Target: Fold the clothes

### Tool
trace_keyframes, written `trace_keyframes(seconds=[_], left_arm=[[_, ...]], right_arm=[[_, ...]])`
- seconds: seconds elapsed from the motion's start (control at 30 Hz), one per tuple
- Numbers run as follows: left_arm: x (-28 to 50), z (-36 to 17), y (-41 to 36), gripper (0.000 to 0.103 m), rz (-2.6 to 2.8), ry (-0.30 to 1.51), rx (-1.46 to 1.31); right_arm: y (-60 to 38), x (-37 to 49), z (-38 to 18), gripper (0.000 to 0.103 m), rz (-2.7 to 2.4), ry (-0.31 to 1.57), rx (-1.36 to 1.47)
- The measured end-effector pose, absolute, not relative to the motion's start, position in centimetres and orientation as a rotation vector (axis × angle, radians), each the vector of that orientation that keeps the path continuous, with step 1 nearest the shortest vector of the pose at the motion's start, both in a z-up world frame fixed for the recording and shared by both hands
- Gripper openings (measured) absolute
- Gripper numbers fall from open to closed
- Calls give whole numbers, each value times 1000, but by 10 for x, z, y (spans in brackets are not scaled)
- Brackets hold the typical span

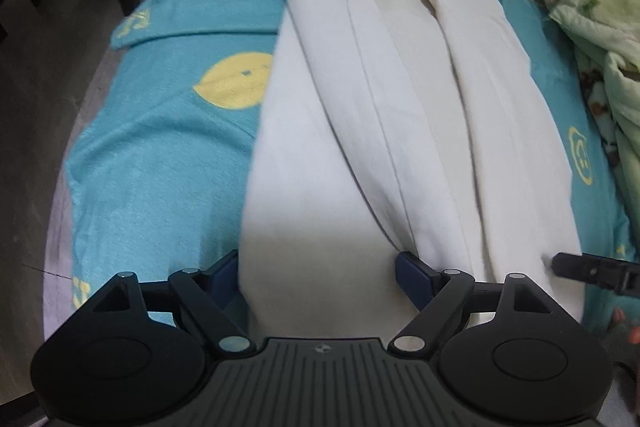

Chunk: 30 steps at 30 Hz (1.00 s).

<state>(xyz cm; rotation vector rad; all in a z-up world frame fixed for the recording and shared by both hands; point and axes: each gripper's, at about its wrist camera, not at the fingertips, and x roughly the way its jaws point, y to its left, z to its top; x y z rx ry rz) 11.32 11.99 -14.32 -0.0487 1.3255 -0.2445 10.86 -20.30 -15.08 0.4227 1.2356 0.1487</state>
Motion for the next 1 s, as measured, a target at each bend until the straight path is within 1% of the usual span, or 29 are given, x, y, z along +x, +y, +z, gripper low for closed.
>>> trace_keyframes(seconds=[0.07, 0.17, 0.23, 0.33, 0.37, 0.4, 0.43, 0.47, 0.5, 0.53, 0.57, 0.6, 0.67, 0.77, 1.0], left_arm=[[110, -143, 115, 82, -284, 1360, -29], [103, -140, 109, 74, -359, 1425, -9], [95, -137, 106, 72, -401, 1454, 0], [84, -135, 98, 62, -417, 1463, 46], [82, -134, 96, 58, -414, 1462, 57], [81, -133, 96, 52, -409, 1457, 59], [80, -132, 96, 46, -401, 1453, 58], [79, -132, 97, 35, -388, 1450, 57], [79, -133, 97, 27, -378, 1447, 63], [77, -132, 96, 23, -374, 1440, 72], [75, -129, 94, 13, -378, 1427, 85], [74, -125, 93, 9, -384, 1411, 90], [70, -113, 93, 7, -408, 1372, 66], [68, -82, 105, 7, -443, 1290, -45], [69, 16, 145, 6, -503, 1072, -343]], right_arm=[[-193, 102, -150, 71, 172, 1261, 390], [-178, 93, -149, 71, 203, 1296, 335], [-167, 87, -148, 71, 227, 1317, 285], [-149, 78, -147, 70, 255, 1328, 190], [-143, 75, -147, 70, 259, 1322, 144], [-138, 72, -146, 61, 254, 1312, 107], [-134, 71, -145, 55, 244, 1300, 75], [-131, 69, -144, 38, 233, 1287, 43], [-130, 67, -142, 23, 229, 1276, 36], [-132, 67, -141, 17, 230, 1267, 45], [-133, 66, -139, 14, 232, 1257, 55], [-135, 65, -137, 12, 233, 1248, 64], [-140, 62, -129, 12, 233, 1215, 98], [-159, 62, -107, 11, 240, 1147, 190], [-199, 63, -32, 11, 278, 956, 336]])
